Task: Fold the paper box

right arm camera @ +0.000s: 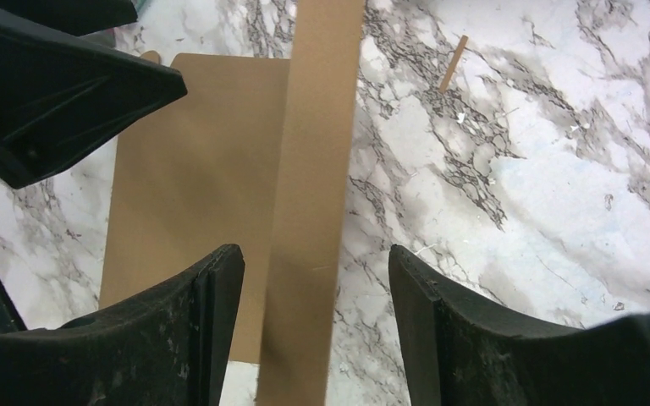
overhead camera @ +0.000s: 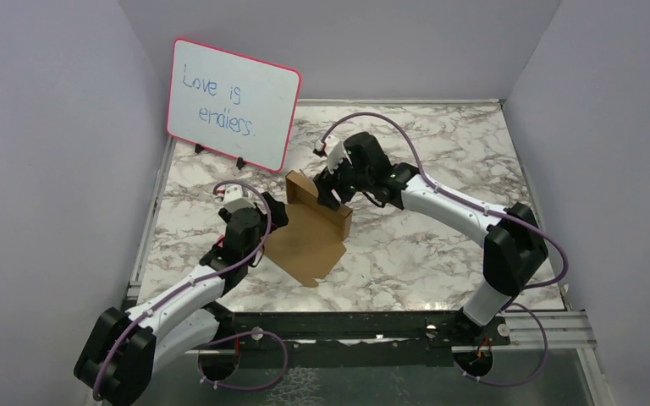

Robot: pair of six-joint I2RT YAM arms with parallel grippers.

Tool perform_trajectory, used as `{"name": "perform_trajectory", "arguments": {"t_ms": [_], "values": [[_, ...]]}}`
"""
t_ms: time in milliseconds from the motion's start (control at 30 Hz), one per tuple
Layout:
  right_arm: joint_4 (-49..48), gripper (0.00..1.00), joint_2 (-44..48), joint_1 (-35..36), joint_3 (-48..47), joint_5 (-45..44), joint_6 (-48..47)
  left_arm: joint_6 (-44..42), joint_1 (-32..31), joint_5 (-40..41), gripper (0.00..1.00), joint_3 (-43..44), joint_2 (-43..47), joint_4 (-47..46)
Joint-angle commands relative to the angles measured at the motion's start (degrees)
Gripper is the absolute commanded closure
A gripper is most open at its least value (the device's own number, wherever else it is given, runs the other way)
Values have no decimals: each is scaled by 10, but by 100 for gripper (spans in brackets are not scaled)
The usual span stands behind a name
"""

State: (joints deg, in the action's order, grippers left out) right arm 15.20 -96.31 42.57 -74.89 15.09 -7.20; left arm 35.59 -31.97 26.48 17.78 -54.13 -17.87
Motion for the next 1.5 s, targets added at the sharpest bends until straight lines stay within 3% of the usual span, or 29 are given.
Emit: {"name": "perform_trajectory", "arguments": {"t_ms": [0,233,600,733,1000,1200,1467], "values": [[43,31,6,36,-37,-69,-5,76,35,-63,4,0,37,144],[72,32,-40,78,-71,-212,0,110,77,-98,2,-19,72,178],[76,42,-75,82,-83,-250,48,86,77,-85,1,4,110,231],[82,57,-70,54,-78,-206,87,81,77,-88,1,25,119,251],[57,66,-38,-8,-19,-112,168,74,77,-102,1,53,153,289],[-10,66,7,-58,84,-57,255,66,77,-118,1,73,187,309],[-137,61,41,-63,253,-28,362,43,77,-177,1,105,176,304]]}}
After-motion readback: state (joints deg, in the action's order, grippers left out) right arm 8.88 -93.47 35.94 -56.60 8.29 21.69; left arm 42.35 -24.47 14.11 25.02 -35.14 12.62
